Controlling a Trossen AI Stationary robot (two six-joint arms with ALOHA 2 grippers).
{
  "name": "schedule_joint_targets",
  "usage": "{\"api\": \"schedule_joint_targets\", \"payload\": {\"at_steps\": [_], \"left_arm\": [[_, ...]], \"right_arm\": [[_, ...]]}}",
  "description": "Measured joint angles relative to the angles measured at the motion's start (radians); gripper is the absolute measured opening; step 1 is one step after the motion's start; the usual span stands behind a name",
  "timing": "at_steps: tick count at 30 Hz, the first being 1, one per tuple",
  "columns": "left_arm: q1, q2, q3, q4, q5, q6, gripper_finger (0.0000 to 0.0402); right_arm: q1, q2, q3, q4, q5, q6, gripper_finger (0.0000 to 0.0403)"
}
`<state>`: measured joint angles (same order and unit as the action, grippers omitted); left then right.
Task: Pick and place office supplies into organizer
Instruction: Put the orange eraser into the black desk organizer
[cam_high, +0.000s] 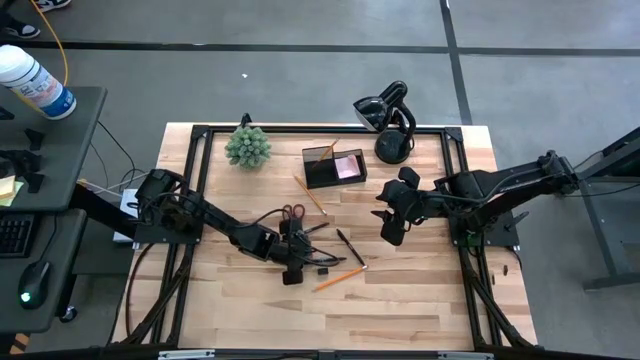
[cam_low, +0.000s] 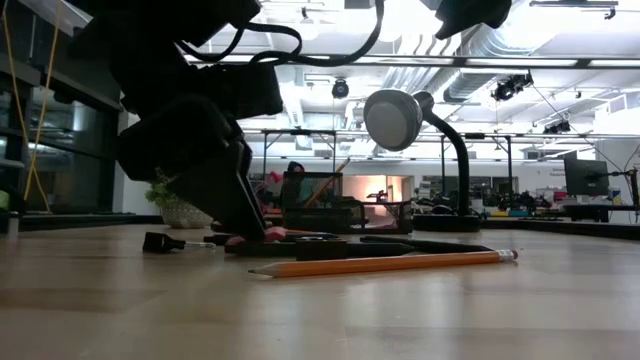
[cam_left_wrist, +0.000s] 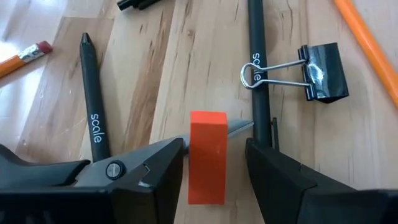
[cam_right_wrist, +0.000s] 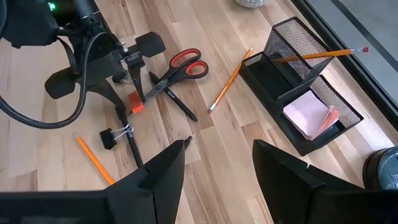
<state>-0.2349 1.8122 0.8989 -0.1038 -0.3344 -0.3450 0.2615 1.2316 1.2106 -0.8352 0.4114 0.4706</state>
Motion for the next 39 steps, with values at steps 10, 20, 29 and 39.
{"api": "schedule_joint_targets", "payload": {"at_steps": [10, 20, 29, 39], "left_arm": [[0.0, 0.0, 0.0, -0.002, 0.006, 0.01, 0.0111], [-0.001, 0.0, 0.0, -0.002, 0.008, 0.027, 0.0066], [0.0, 0.0, 0.009, -0.004, 0.045, 0.026, 0.0064], [-0.001, 0.0, 0.11, -0.087, 0.046, 0.103, 0.0065]], "right_arm": [[0.0, 0.0, 0.0, 0.002, 0.003, 0.0, 0.0184], [0.0, 0.0, 0.0, 0.002, 0.005, -0.002, 0.0184], [0.0, 0.0, 0.0, 0.002, 0.006, -0.026, 0.0184], [0.0, 0.0, 0.0, -0.013, 0.005, -0.027, 0.0184]]}}
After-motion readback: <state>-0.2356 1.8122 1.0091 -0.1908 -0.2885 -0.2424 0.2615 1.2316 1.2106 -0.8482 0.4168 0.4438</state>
